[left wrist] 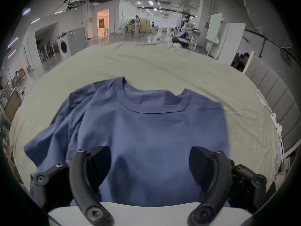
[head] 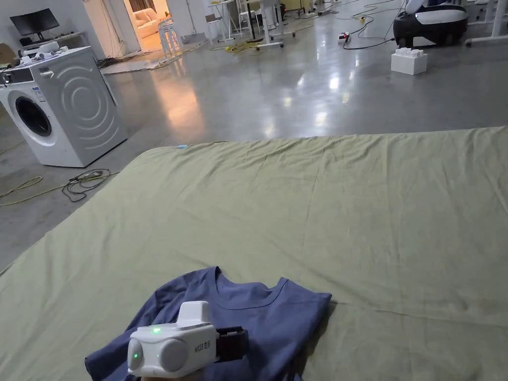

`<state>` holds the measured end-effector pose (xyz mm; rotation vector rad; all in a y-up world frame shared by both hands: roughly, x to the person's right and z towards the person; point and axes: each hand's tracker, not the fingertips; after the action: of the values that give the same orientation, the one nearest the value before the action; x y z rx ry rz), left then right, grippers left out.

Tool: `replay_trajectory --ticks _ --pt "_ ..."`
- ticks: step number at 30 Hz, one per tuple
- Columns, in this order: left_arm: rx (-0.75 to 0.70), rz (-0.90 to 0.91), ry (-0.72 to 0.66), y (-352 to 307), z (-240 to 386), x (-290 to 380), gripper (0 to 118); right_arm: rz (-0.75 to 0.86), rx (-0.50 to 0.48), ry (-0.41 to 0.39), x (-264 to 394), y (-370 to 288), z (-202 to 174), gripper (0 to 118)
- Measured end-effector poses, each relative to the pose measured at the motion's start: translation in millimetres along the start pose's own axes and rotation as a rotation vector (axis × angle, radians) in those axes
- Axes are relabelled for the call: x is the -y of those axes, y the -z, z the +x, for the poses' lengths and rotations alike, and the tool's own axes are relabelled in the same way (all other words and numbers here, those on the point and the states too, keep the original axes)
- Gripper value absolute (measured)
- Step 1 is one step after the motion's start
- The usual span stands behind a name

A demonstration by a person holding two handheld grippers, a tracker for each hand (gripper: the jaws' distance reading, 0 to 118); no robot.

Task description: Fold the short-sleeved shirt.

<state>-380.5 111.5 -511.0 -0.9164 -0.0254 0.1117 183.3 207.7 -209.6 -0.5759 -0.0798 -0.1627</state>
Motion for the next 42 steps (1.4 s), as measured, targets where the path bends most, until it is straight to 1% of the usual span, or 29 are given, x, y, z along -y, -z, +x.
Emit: replay_trajectory --ticks 1,2,3,5,6,7,8,9,11,12,13,15,17,20,22,25,27,30,33,34,35,37,42 --pt "0.012 -0.012 -0.036 9 -5 -1 76 -0.002 0.013 0.021 0 2 2 0" --pt "0.011 -0.029 -0.062 16 -8 0 76 -0.008 0.017 0.036 -1 4 4 0" --pt "-0.013 -0.028 -0.063 22 -10 1 75 -0.016 0.017 0.049 -2 5 6 0" --pt "-0.01 -0.005 -0.043 17 -6 5 75 -0.02 0.026 0.046 -2 5 5 0" --pt "-0.035 -0.003 -0.016 15 -2 5 70 -0.021 0.034 0.039 -2 4 5 0" --pt "-0.031 0.003 0.008 13 0 6 61 -0.024 0.036 0.035 -2 4 5 0" --pt "-0.019 0.015 0.018 10 1 6 40 -0.03 0.035 0.032 -1 4 4 0" --pt "-0.027 0.009 0.017 10 3 4 0 -0.036 0.031 0.032 -1 4 4 0" --pt "-0.045 -0.012 -0.034 14 5 4 1 -0.04 0.025 0.032 -1 3 2 0" --pt "-0.034 -0.009 -0.049 15 1 2 0 -0.035 0.022 0.028 0 -1 1 0" --pt "-0.019 -0.02 -0.098 15 -3 -1 1 -0.029 0.02 0.023 -1 -3 0 0" --pt "0.034 0.037 -0.191 0 -8 -9 1 -0.013 0.007 0.011 0 -10 1 0" --pt "0.056 0.115 -0.224 -23 -5 -24 0 -0.015 -0.005 0.011 1 -12 4 0" --pt "0.086 0.189 -0.138 -55 14 -57 1 -0.012 -0.005 0.017 2 -18 8 0" --pt "0.11 0.239 -0.097 -73 29 -78 0 0.0 -0.005 0.041 3 -24 13 0" --pt "0.225 0.321 -0.085 -93 65 -99 0 0.019 -0.005 0.09 7 -34 23 0" --pt "0.284 0.318 -0.013 -95 108 -106 0 0.025 0.017 0.111 10 -42 29 0" --pt "0.442 0.301 0.096 -87 193 -109 0 0.033 0.041 0.121 13 -56 39 0" --pt "0.567 0.232 0.192 -71 286 -91 0 0.048 0.091 0.122 15 -75 53 0" --pt "0.618 0.19 0.221 -67 312 -79 0 0.054 0.107 0.127 16 -81 58 0" --pt "0.651 0.185 0.245 -65 340 -61 0 0.058 0.125 0.139 18 -87 63 0" --pt "0.749 0.097 0.293 -61 389 -17 0 0.051 0.155 0.163 25 -97 75 0" --pt "0.903 -0.087 0.421 -70 454 90 0 0.029 0.196 0.196 44 -109 93 0"
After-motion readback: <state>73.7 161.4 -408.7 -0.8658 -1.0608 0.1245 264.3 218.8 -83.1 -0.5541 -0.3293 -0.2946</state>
